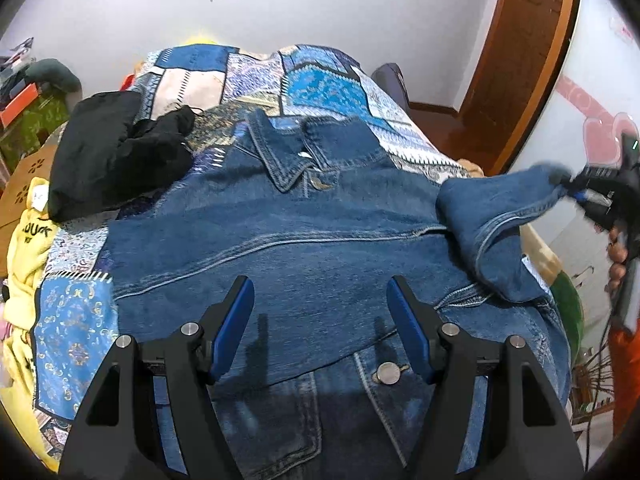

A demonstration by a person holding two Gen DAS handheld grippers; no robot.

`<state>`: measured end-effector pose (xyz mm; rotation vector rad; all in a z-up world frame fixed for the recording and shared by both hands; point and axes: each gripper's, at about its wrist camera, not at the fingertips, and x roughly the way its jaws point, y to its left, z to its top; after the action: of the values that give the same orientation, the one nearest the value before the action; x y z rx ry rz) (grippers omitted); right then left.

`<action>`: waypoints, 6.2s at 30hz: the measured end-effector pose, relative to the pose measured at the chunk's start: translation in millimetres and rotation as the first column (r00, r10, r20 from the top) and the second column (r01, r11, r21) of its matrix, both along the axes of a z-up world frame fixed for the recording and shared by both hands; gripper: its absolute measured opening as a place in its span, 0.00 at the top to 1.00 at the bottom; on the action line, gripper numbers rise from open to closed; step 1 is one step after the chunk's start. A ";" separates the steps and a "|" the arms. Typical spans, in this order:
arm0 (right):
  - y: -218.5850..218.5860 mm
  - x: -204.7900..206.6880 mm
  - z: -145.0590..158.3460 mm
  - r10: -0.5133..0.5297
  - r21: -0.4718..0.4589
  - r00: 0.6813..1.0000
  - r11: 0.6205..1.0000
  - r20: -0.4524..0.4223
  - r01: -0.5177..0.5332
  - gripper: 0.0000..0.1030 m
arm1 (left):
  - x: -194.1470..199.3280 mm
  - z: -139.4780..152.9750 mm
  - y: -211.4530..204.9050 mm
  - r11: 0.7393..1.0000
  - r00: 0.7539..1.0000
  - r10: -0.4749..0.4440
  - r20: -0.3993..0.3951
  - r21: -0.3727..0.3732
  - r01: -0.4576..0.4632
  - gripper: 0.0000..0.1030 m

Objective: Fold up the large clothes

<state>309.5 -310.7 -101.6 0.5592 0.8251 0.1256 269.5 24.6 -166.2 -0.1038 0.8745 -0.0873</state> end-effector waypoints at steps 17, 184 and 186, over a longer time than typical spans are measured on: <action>249.8 -8.9 96.8 0.560 -0.179 0.815 0.826 0.147 -0.535 0.86 | -59.6 29.8 94.8 0.987 0.983 0.154 0.101 -0.055 -0.149 0.34; 77.0 163.0 -51.7 0.285 -0.491 0.930 0.791 -0.233 -0.366 0.86 | 192.5 -17.5 160.3 0.979 0.985 0.167 -0.049 0.124 -0.160 0.85; 74.8 151.0 -40.1 0.276 -0.523 0.936 0.776 -0.218 -0.351 0.85 | 183.8 -10.1 160.0 0.978 0.984 0.171 -0.047 0.127 -0.164 0.75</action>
<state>460.5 -235.8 -141.7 -0.1341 1.0277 0.1482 453.3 184.6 -176.3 -0.0643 0.9231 0.1277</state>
